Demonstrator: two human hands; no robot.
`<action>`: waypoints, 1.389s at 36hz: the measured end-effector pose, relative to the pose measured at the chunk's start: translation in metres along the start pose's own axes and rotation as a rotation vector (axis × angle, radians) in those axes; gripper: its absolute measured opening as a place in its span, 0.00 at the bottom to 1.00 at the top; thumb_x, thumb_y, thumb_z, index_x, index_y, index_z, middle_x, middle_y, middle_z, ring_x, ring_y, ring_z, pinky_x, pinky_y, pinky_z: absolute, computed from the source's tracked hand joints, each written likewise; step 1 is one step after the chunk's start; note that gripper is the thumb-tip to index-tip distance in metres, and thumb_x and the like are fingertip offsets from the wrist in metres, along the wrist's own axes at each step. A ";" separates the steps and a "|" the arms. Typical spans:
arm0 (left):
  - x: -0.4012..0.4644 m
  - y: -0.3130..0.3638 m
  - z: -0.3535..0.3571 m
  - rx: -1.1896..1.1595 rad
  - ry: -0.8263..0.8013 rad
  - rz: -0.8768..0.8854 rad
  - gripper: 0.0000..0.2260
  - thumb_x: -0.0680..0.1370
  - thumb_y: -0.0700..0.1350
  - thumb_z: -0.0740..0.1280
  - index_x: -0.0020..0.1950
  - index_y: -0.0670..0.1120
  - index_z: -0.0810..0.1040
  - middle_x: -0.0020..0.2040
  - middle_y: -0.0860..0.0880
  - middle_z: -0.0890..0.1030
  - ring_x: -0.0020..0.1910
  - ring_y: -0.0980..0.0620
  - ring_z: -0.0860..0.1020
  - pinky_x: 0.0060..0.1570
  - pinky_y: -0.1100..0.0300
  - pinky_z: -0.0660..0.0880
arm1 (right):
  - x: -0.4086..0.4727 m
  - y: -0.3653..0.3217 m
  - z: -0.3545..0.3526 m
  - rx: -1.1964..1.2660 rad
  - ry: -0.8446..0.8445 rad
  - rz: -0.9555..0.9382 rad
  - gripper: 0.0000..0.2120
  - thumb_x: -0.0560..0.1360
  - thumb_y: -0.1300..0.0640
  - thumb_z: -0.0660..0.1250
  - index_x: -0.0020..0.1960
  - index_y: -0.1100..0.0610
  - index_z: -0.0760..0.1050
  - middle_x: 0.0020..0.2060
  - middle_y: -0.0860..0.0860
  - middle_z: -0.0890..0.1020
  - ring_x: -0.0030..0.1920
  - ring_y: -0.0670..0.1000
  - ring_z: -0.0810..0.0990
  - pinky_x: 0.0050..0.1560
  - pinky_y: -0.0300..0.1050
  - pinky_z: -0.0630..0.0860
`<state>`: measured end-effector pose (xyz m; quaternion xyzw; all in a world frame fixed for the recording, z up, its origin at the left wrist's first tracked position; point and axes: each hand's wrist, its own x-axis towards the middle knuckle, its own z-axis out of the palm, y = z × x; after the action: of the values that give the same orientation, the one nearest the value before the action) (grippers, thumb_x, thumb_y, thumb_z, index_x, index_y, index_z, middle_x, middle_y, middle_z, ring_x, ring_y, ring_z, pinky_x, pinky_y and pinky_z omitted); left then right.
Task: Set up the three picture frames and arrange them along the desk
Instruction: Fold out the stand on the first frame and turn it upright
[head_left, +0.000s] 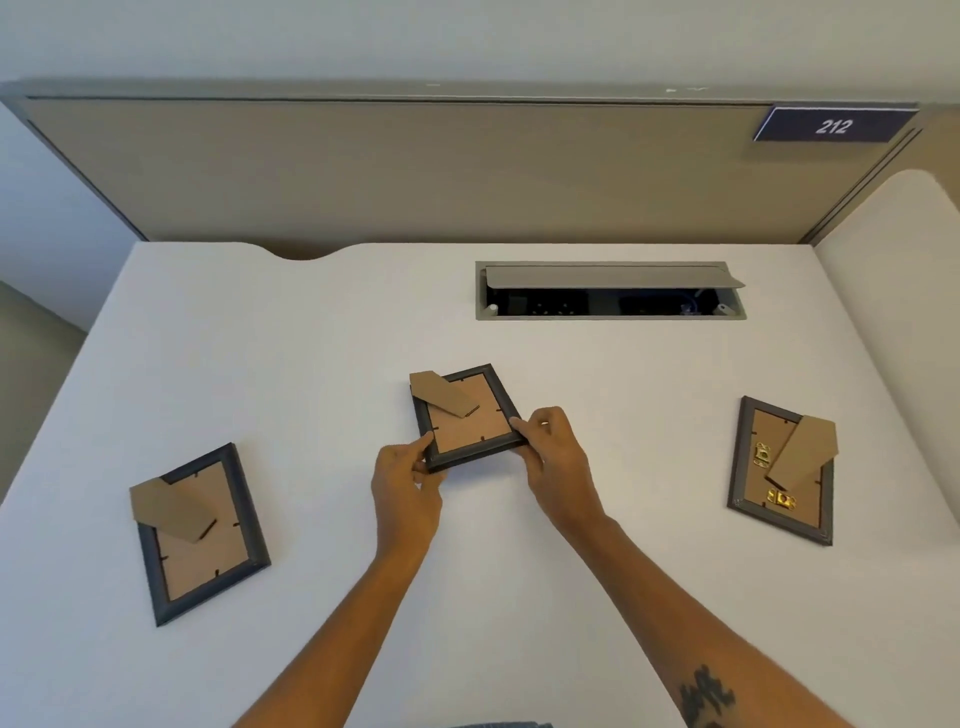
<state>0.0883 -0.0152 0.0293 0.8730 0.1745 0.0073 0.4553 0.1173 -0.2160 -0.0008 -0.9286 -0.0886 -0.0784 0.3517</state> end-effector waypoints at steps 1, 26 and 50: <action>0.004 0.002 -0.004 0.009 0.009 0.028 0.20 0.76 0.33 0.76 0.68 0.39 0.81 0.56 0.41 0.80 0.48 0.51 0.78 0.47 0.83 0.71 | 0.005 -0.002 -0.003 0.000 0.012 -0.026 0.16 0.81 0.67 0.74 0.68 0.66 0.82 0.55 0.58 0.79 0.48 0.46 0.75 0.50 0.23 0.71; -0.036 0.105 -0.064 -0.355 -0.125 -0.096 0.13 0.83 0.57 0.65 0.51 0.49 0.81 0.47 0.51 0.87 0.46 0.50 0.86 0.46 0.58 0.83 | 0.001 -0.092 -0.125 0.651 0.054 0.344 0.02 0.87 0.48 0.64 0.57 0.44 0.76 0.53 0.49 0.87 0.52 0.49 0.90 0.44 0.36 0.86; -0.098 0.112 -0.069 -0.367 -0.236 0.087 0.11 0.79 0.49 0.74 0.57 0.58 0.76 0.53 0.58 0.84 0.51 0.54 0.85 0.45 0.61 0.85 | -0.061 -0.099 -0.168 0.609 0.105 0.192 0.04 0.87 0.54 0.65 0.58 0.44 0.75 0.53 0.45 0.86 0.55 0.42 0.87 0.48 0.39 0.87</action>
<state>0.0181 -0.0495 0.1734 0.7770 0.0779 -0.0433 0.6232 0.0224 -0.2615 0.1740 -0.7796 -0.0017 -0.0626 0.6231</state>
